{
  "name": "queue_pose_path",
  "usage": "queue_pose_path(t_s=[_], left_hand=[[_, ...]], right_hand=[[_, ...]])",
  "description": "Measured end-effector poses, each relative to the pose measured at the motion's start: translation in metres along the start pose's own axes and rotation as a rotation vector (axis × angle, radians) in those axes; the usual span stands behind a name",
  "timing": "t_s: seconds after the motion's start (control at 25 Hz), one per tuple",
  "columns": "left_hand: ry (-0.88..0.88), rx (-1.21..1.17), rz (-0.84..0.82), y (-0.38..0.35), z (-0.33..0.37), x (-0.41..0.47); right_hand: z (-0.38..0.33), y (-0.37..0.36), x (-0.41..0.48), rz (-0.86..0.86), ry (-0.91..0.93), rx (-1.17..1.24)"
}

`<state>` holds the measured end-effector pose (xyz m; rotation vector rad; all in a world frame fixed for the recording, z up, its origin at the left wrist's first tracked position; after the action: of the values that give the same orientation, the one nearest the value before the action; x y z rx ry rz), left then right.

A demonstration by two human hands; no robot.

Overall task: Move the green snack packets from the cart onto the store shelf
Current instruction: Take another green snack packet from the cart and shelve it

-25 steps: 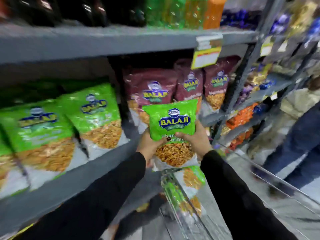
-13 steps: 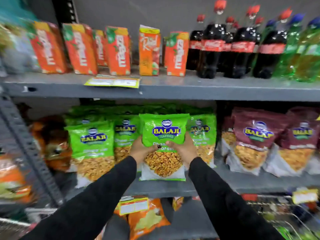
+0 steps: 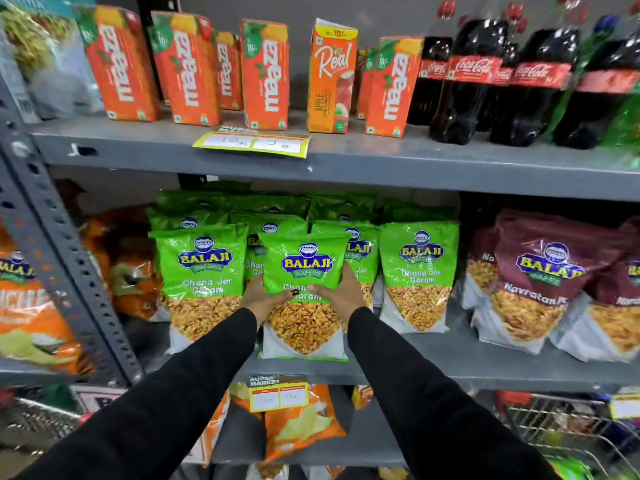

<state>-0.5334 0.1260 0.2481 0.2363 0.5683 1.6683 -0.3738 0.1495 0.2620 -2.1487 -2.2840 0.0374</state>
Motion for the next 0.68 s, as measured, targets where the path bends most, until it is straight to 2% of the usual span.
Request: queue_pose_path(t_s=[0.16, 0.32, 0.44, 0.56, 0.68], left_hand=[[-0.07, 0.045, 0.136, 0.001, 0.01, -0.001], [-0.281, 0.131, 0.416, 0.004, 0.049, -0.02], [-0.398, 0.265, 0.52, -0.023, 0.083, -0.038], [-0.562, 0.254, 0.433, -0.089, 0.126, -0.06], [-0.693, 0.193, 0.179, -0.182, 0.16, -0.085]], right_hand=[[-0.006, 0.017, 0.002, 0.042, 0.022, -0.053], [-0.024, 0.047, -0.003, 0.067, 0.056, -0.022], [-0.04, 0.098, -0.017, 0.137, 0.109, -0.04], [-0.046, 0.181, -0.042, 0.285, 0.131, -0.044], [-0.036, 0.272, -0.074, 0.441, 0.11, -0.056]])
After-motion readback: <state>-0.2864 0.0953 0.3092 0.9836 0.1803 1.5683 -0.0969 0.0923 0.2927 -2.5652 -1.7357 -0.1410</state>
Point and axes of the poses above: each hand's wrist, its own x-axis towards the middle knuckle, its own y-axis out of the back of the hand, z = x × y, the point moved 9 cm from there along x, towards the middle knuckle, and after that the axes turned 14 degrees about x, right-handed, at the moved point
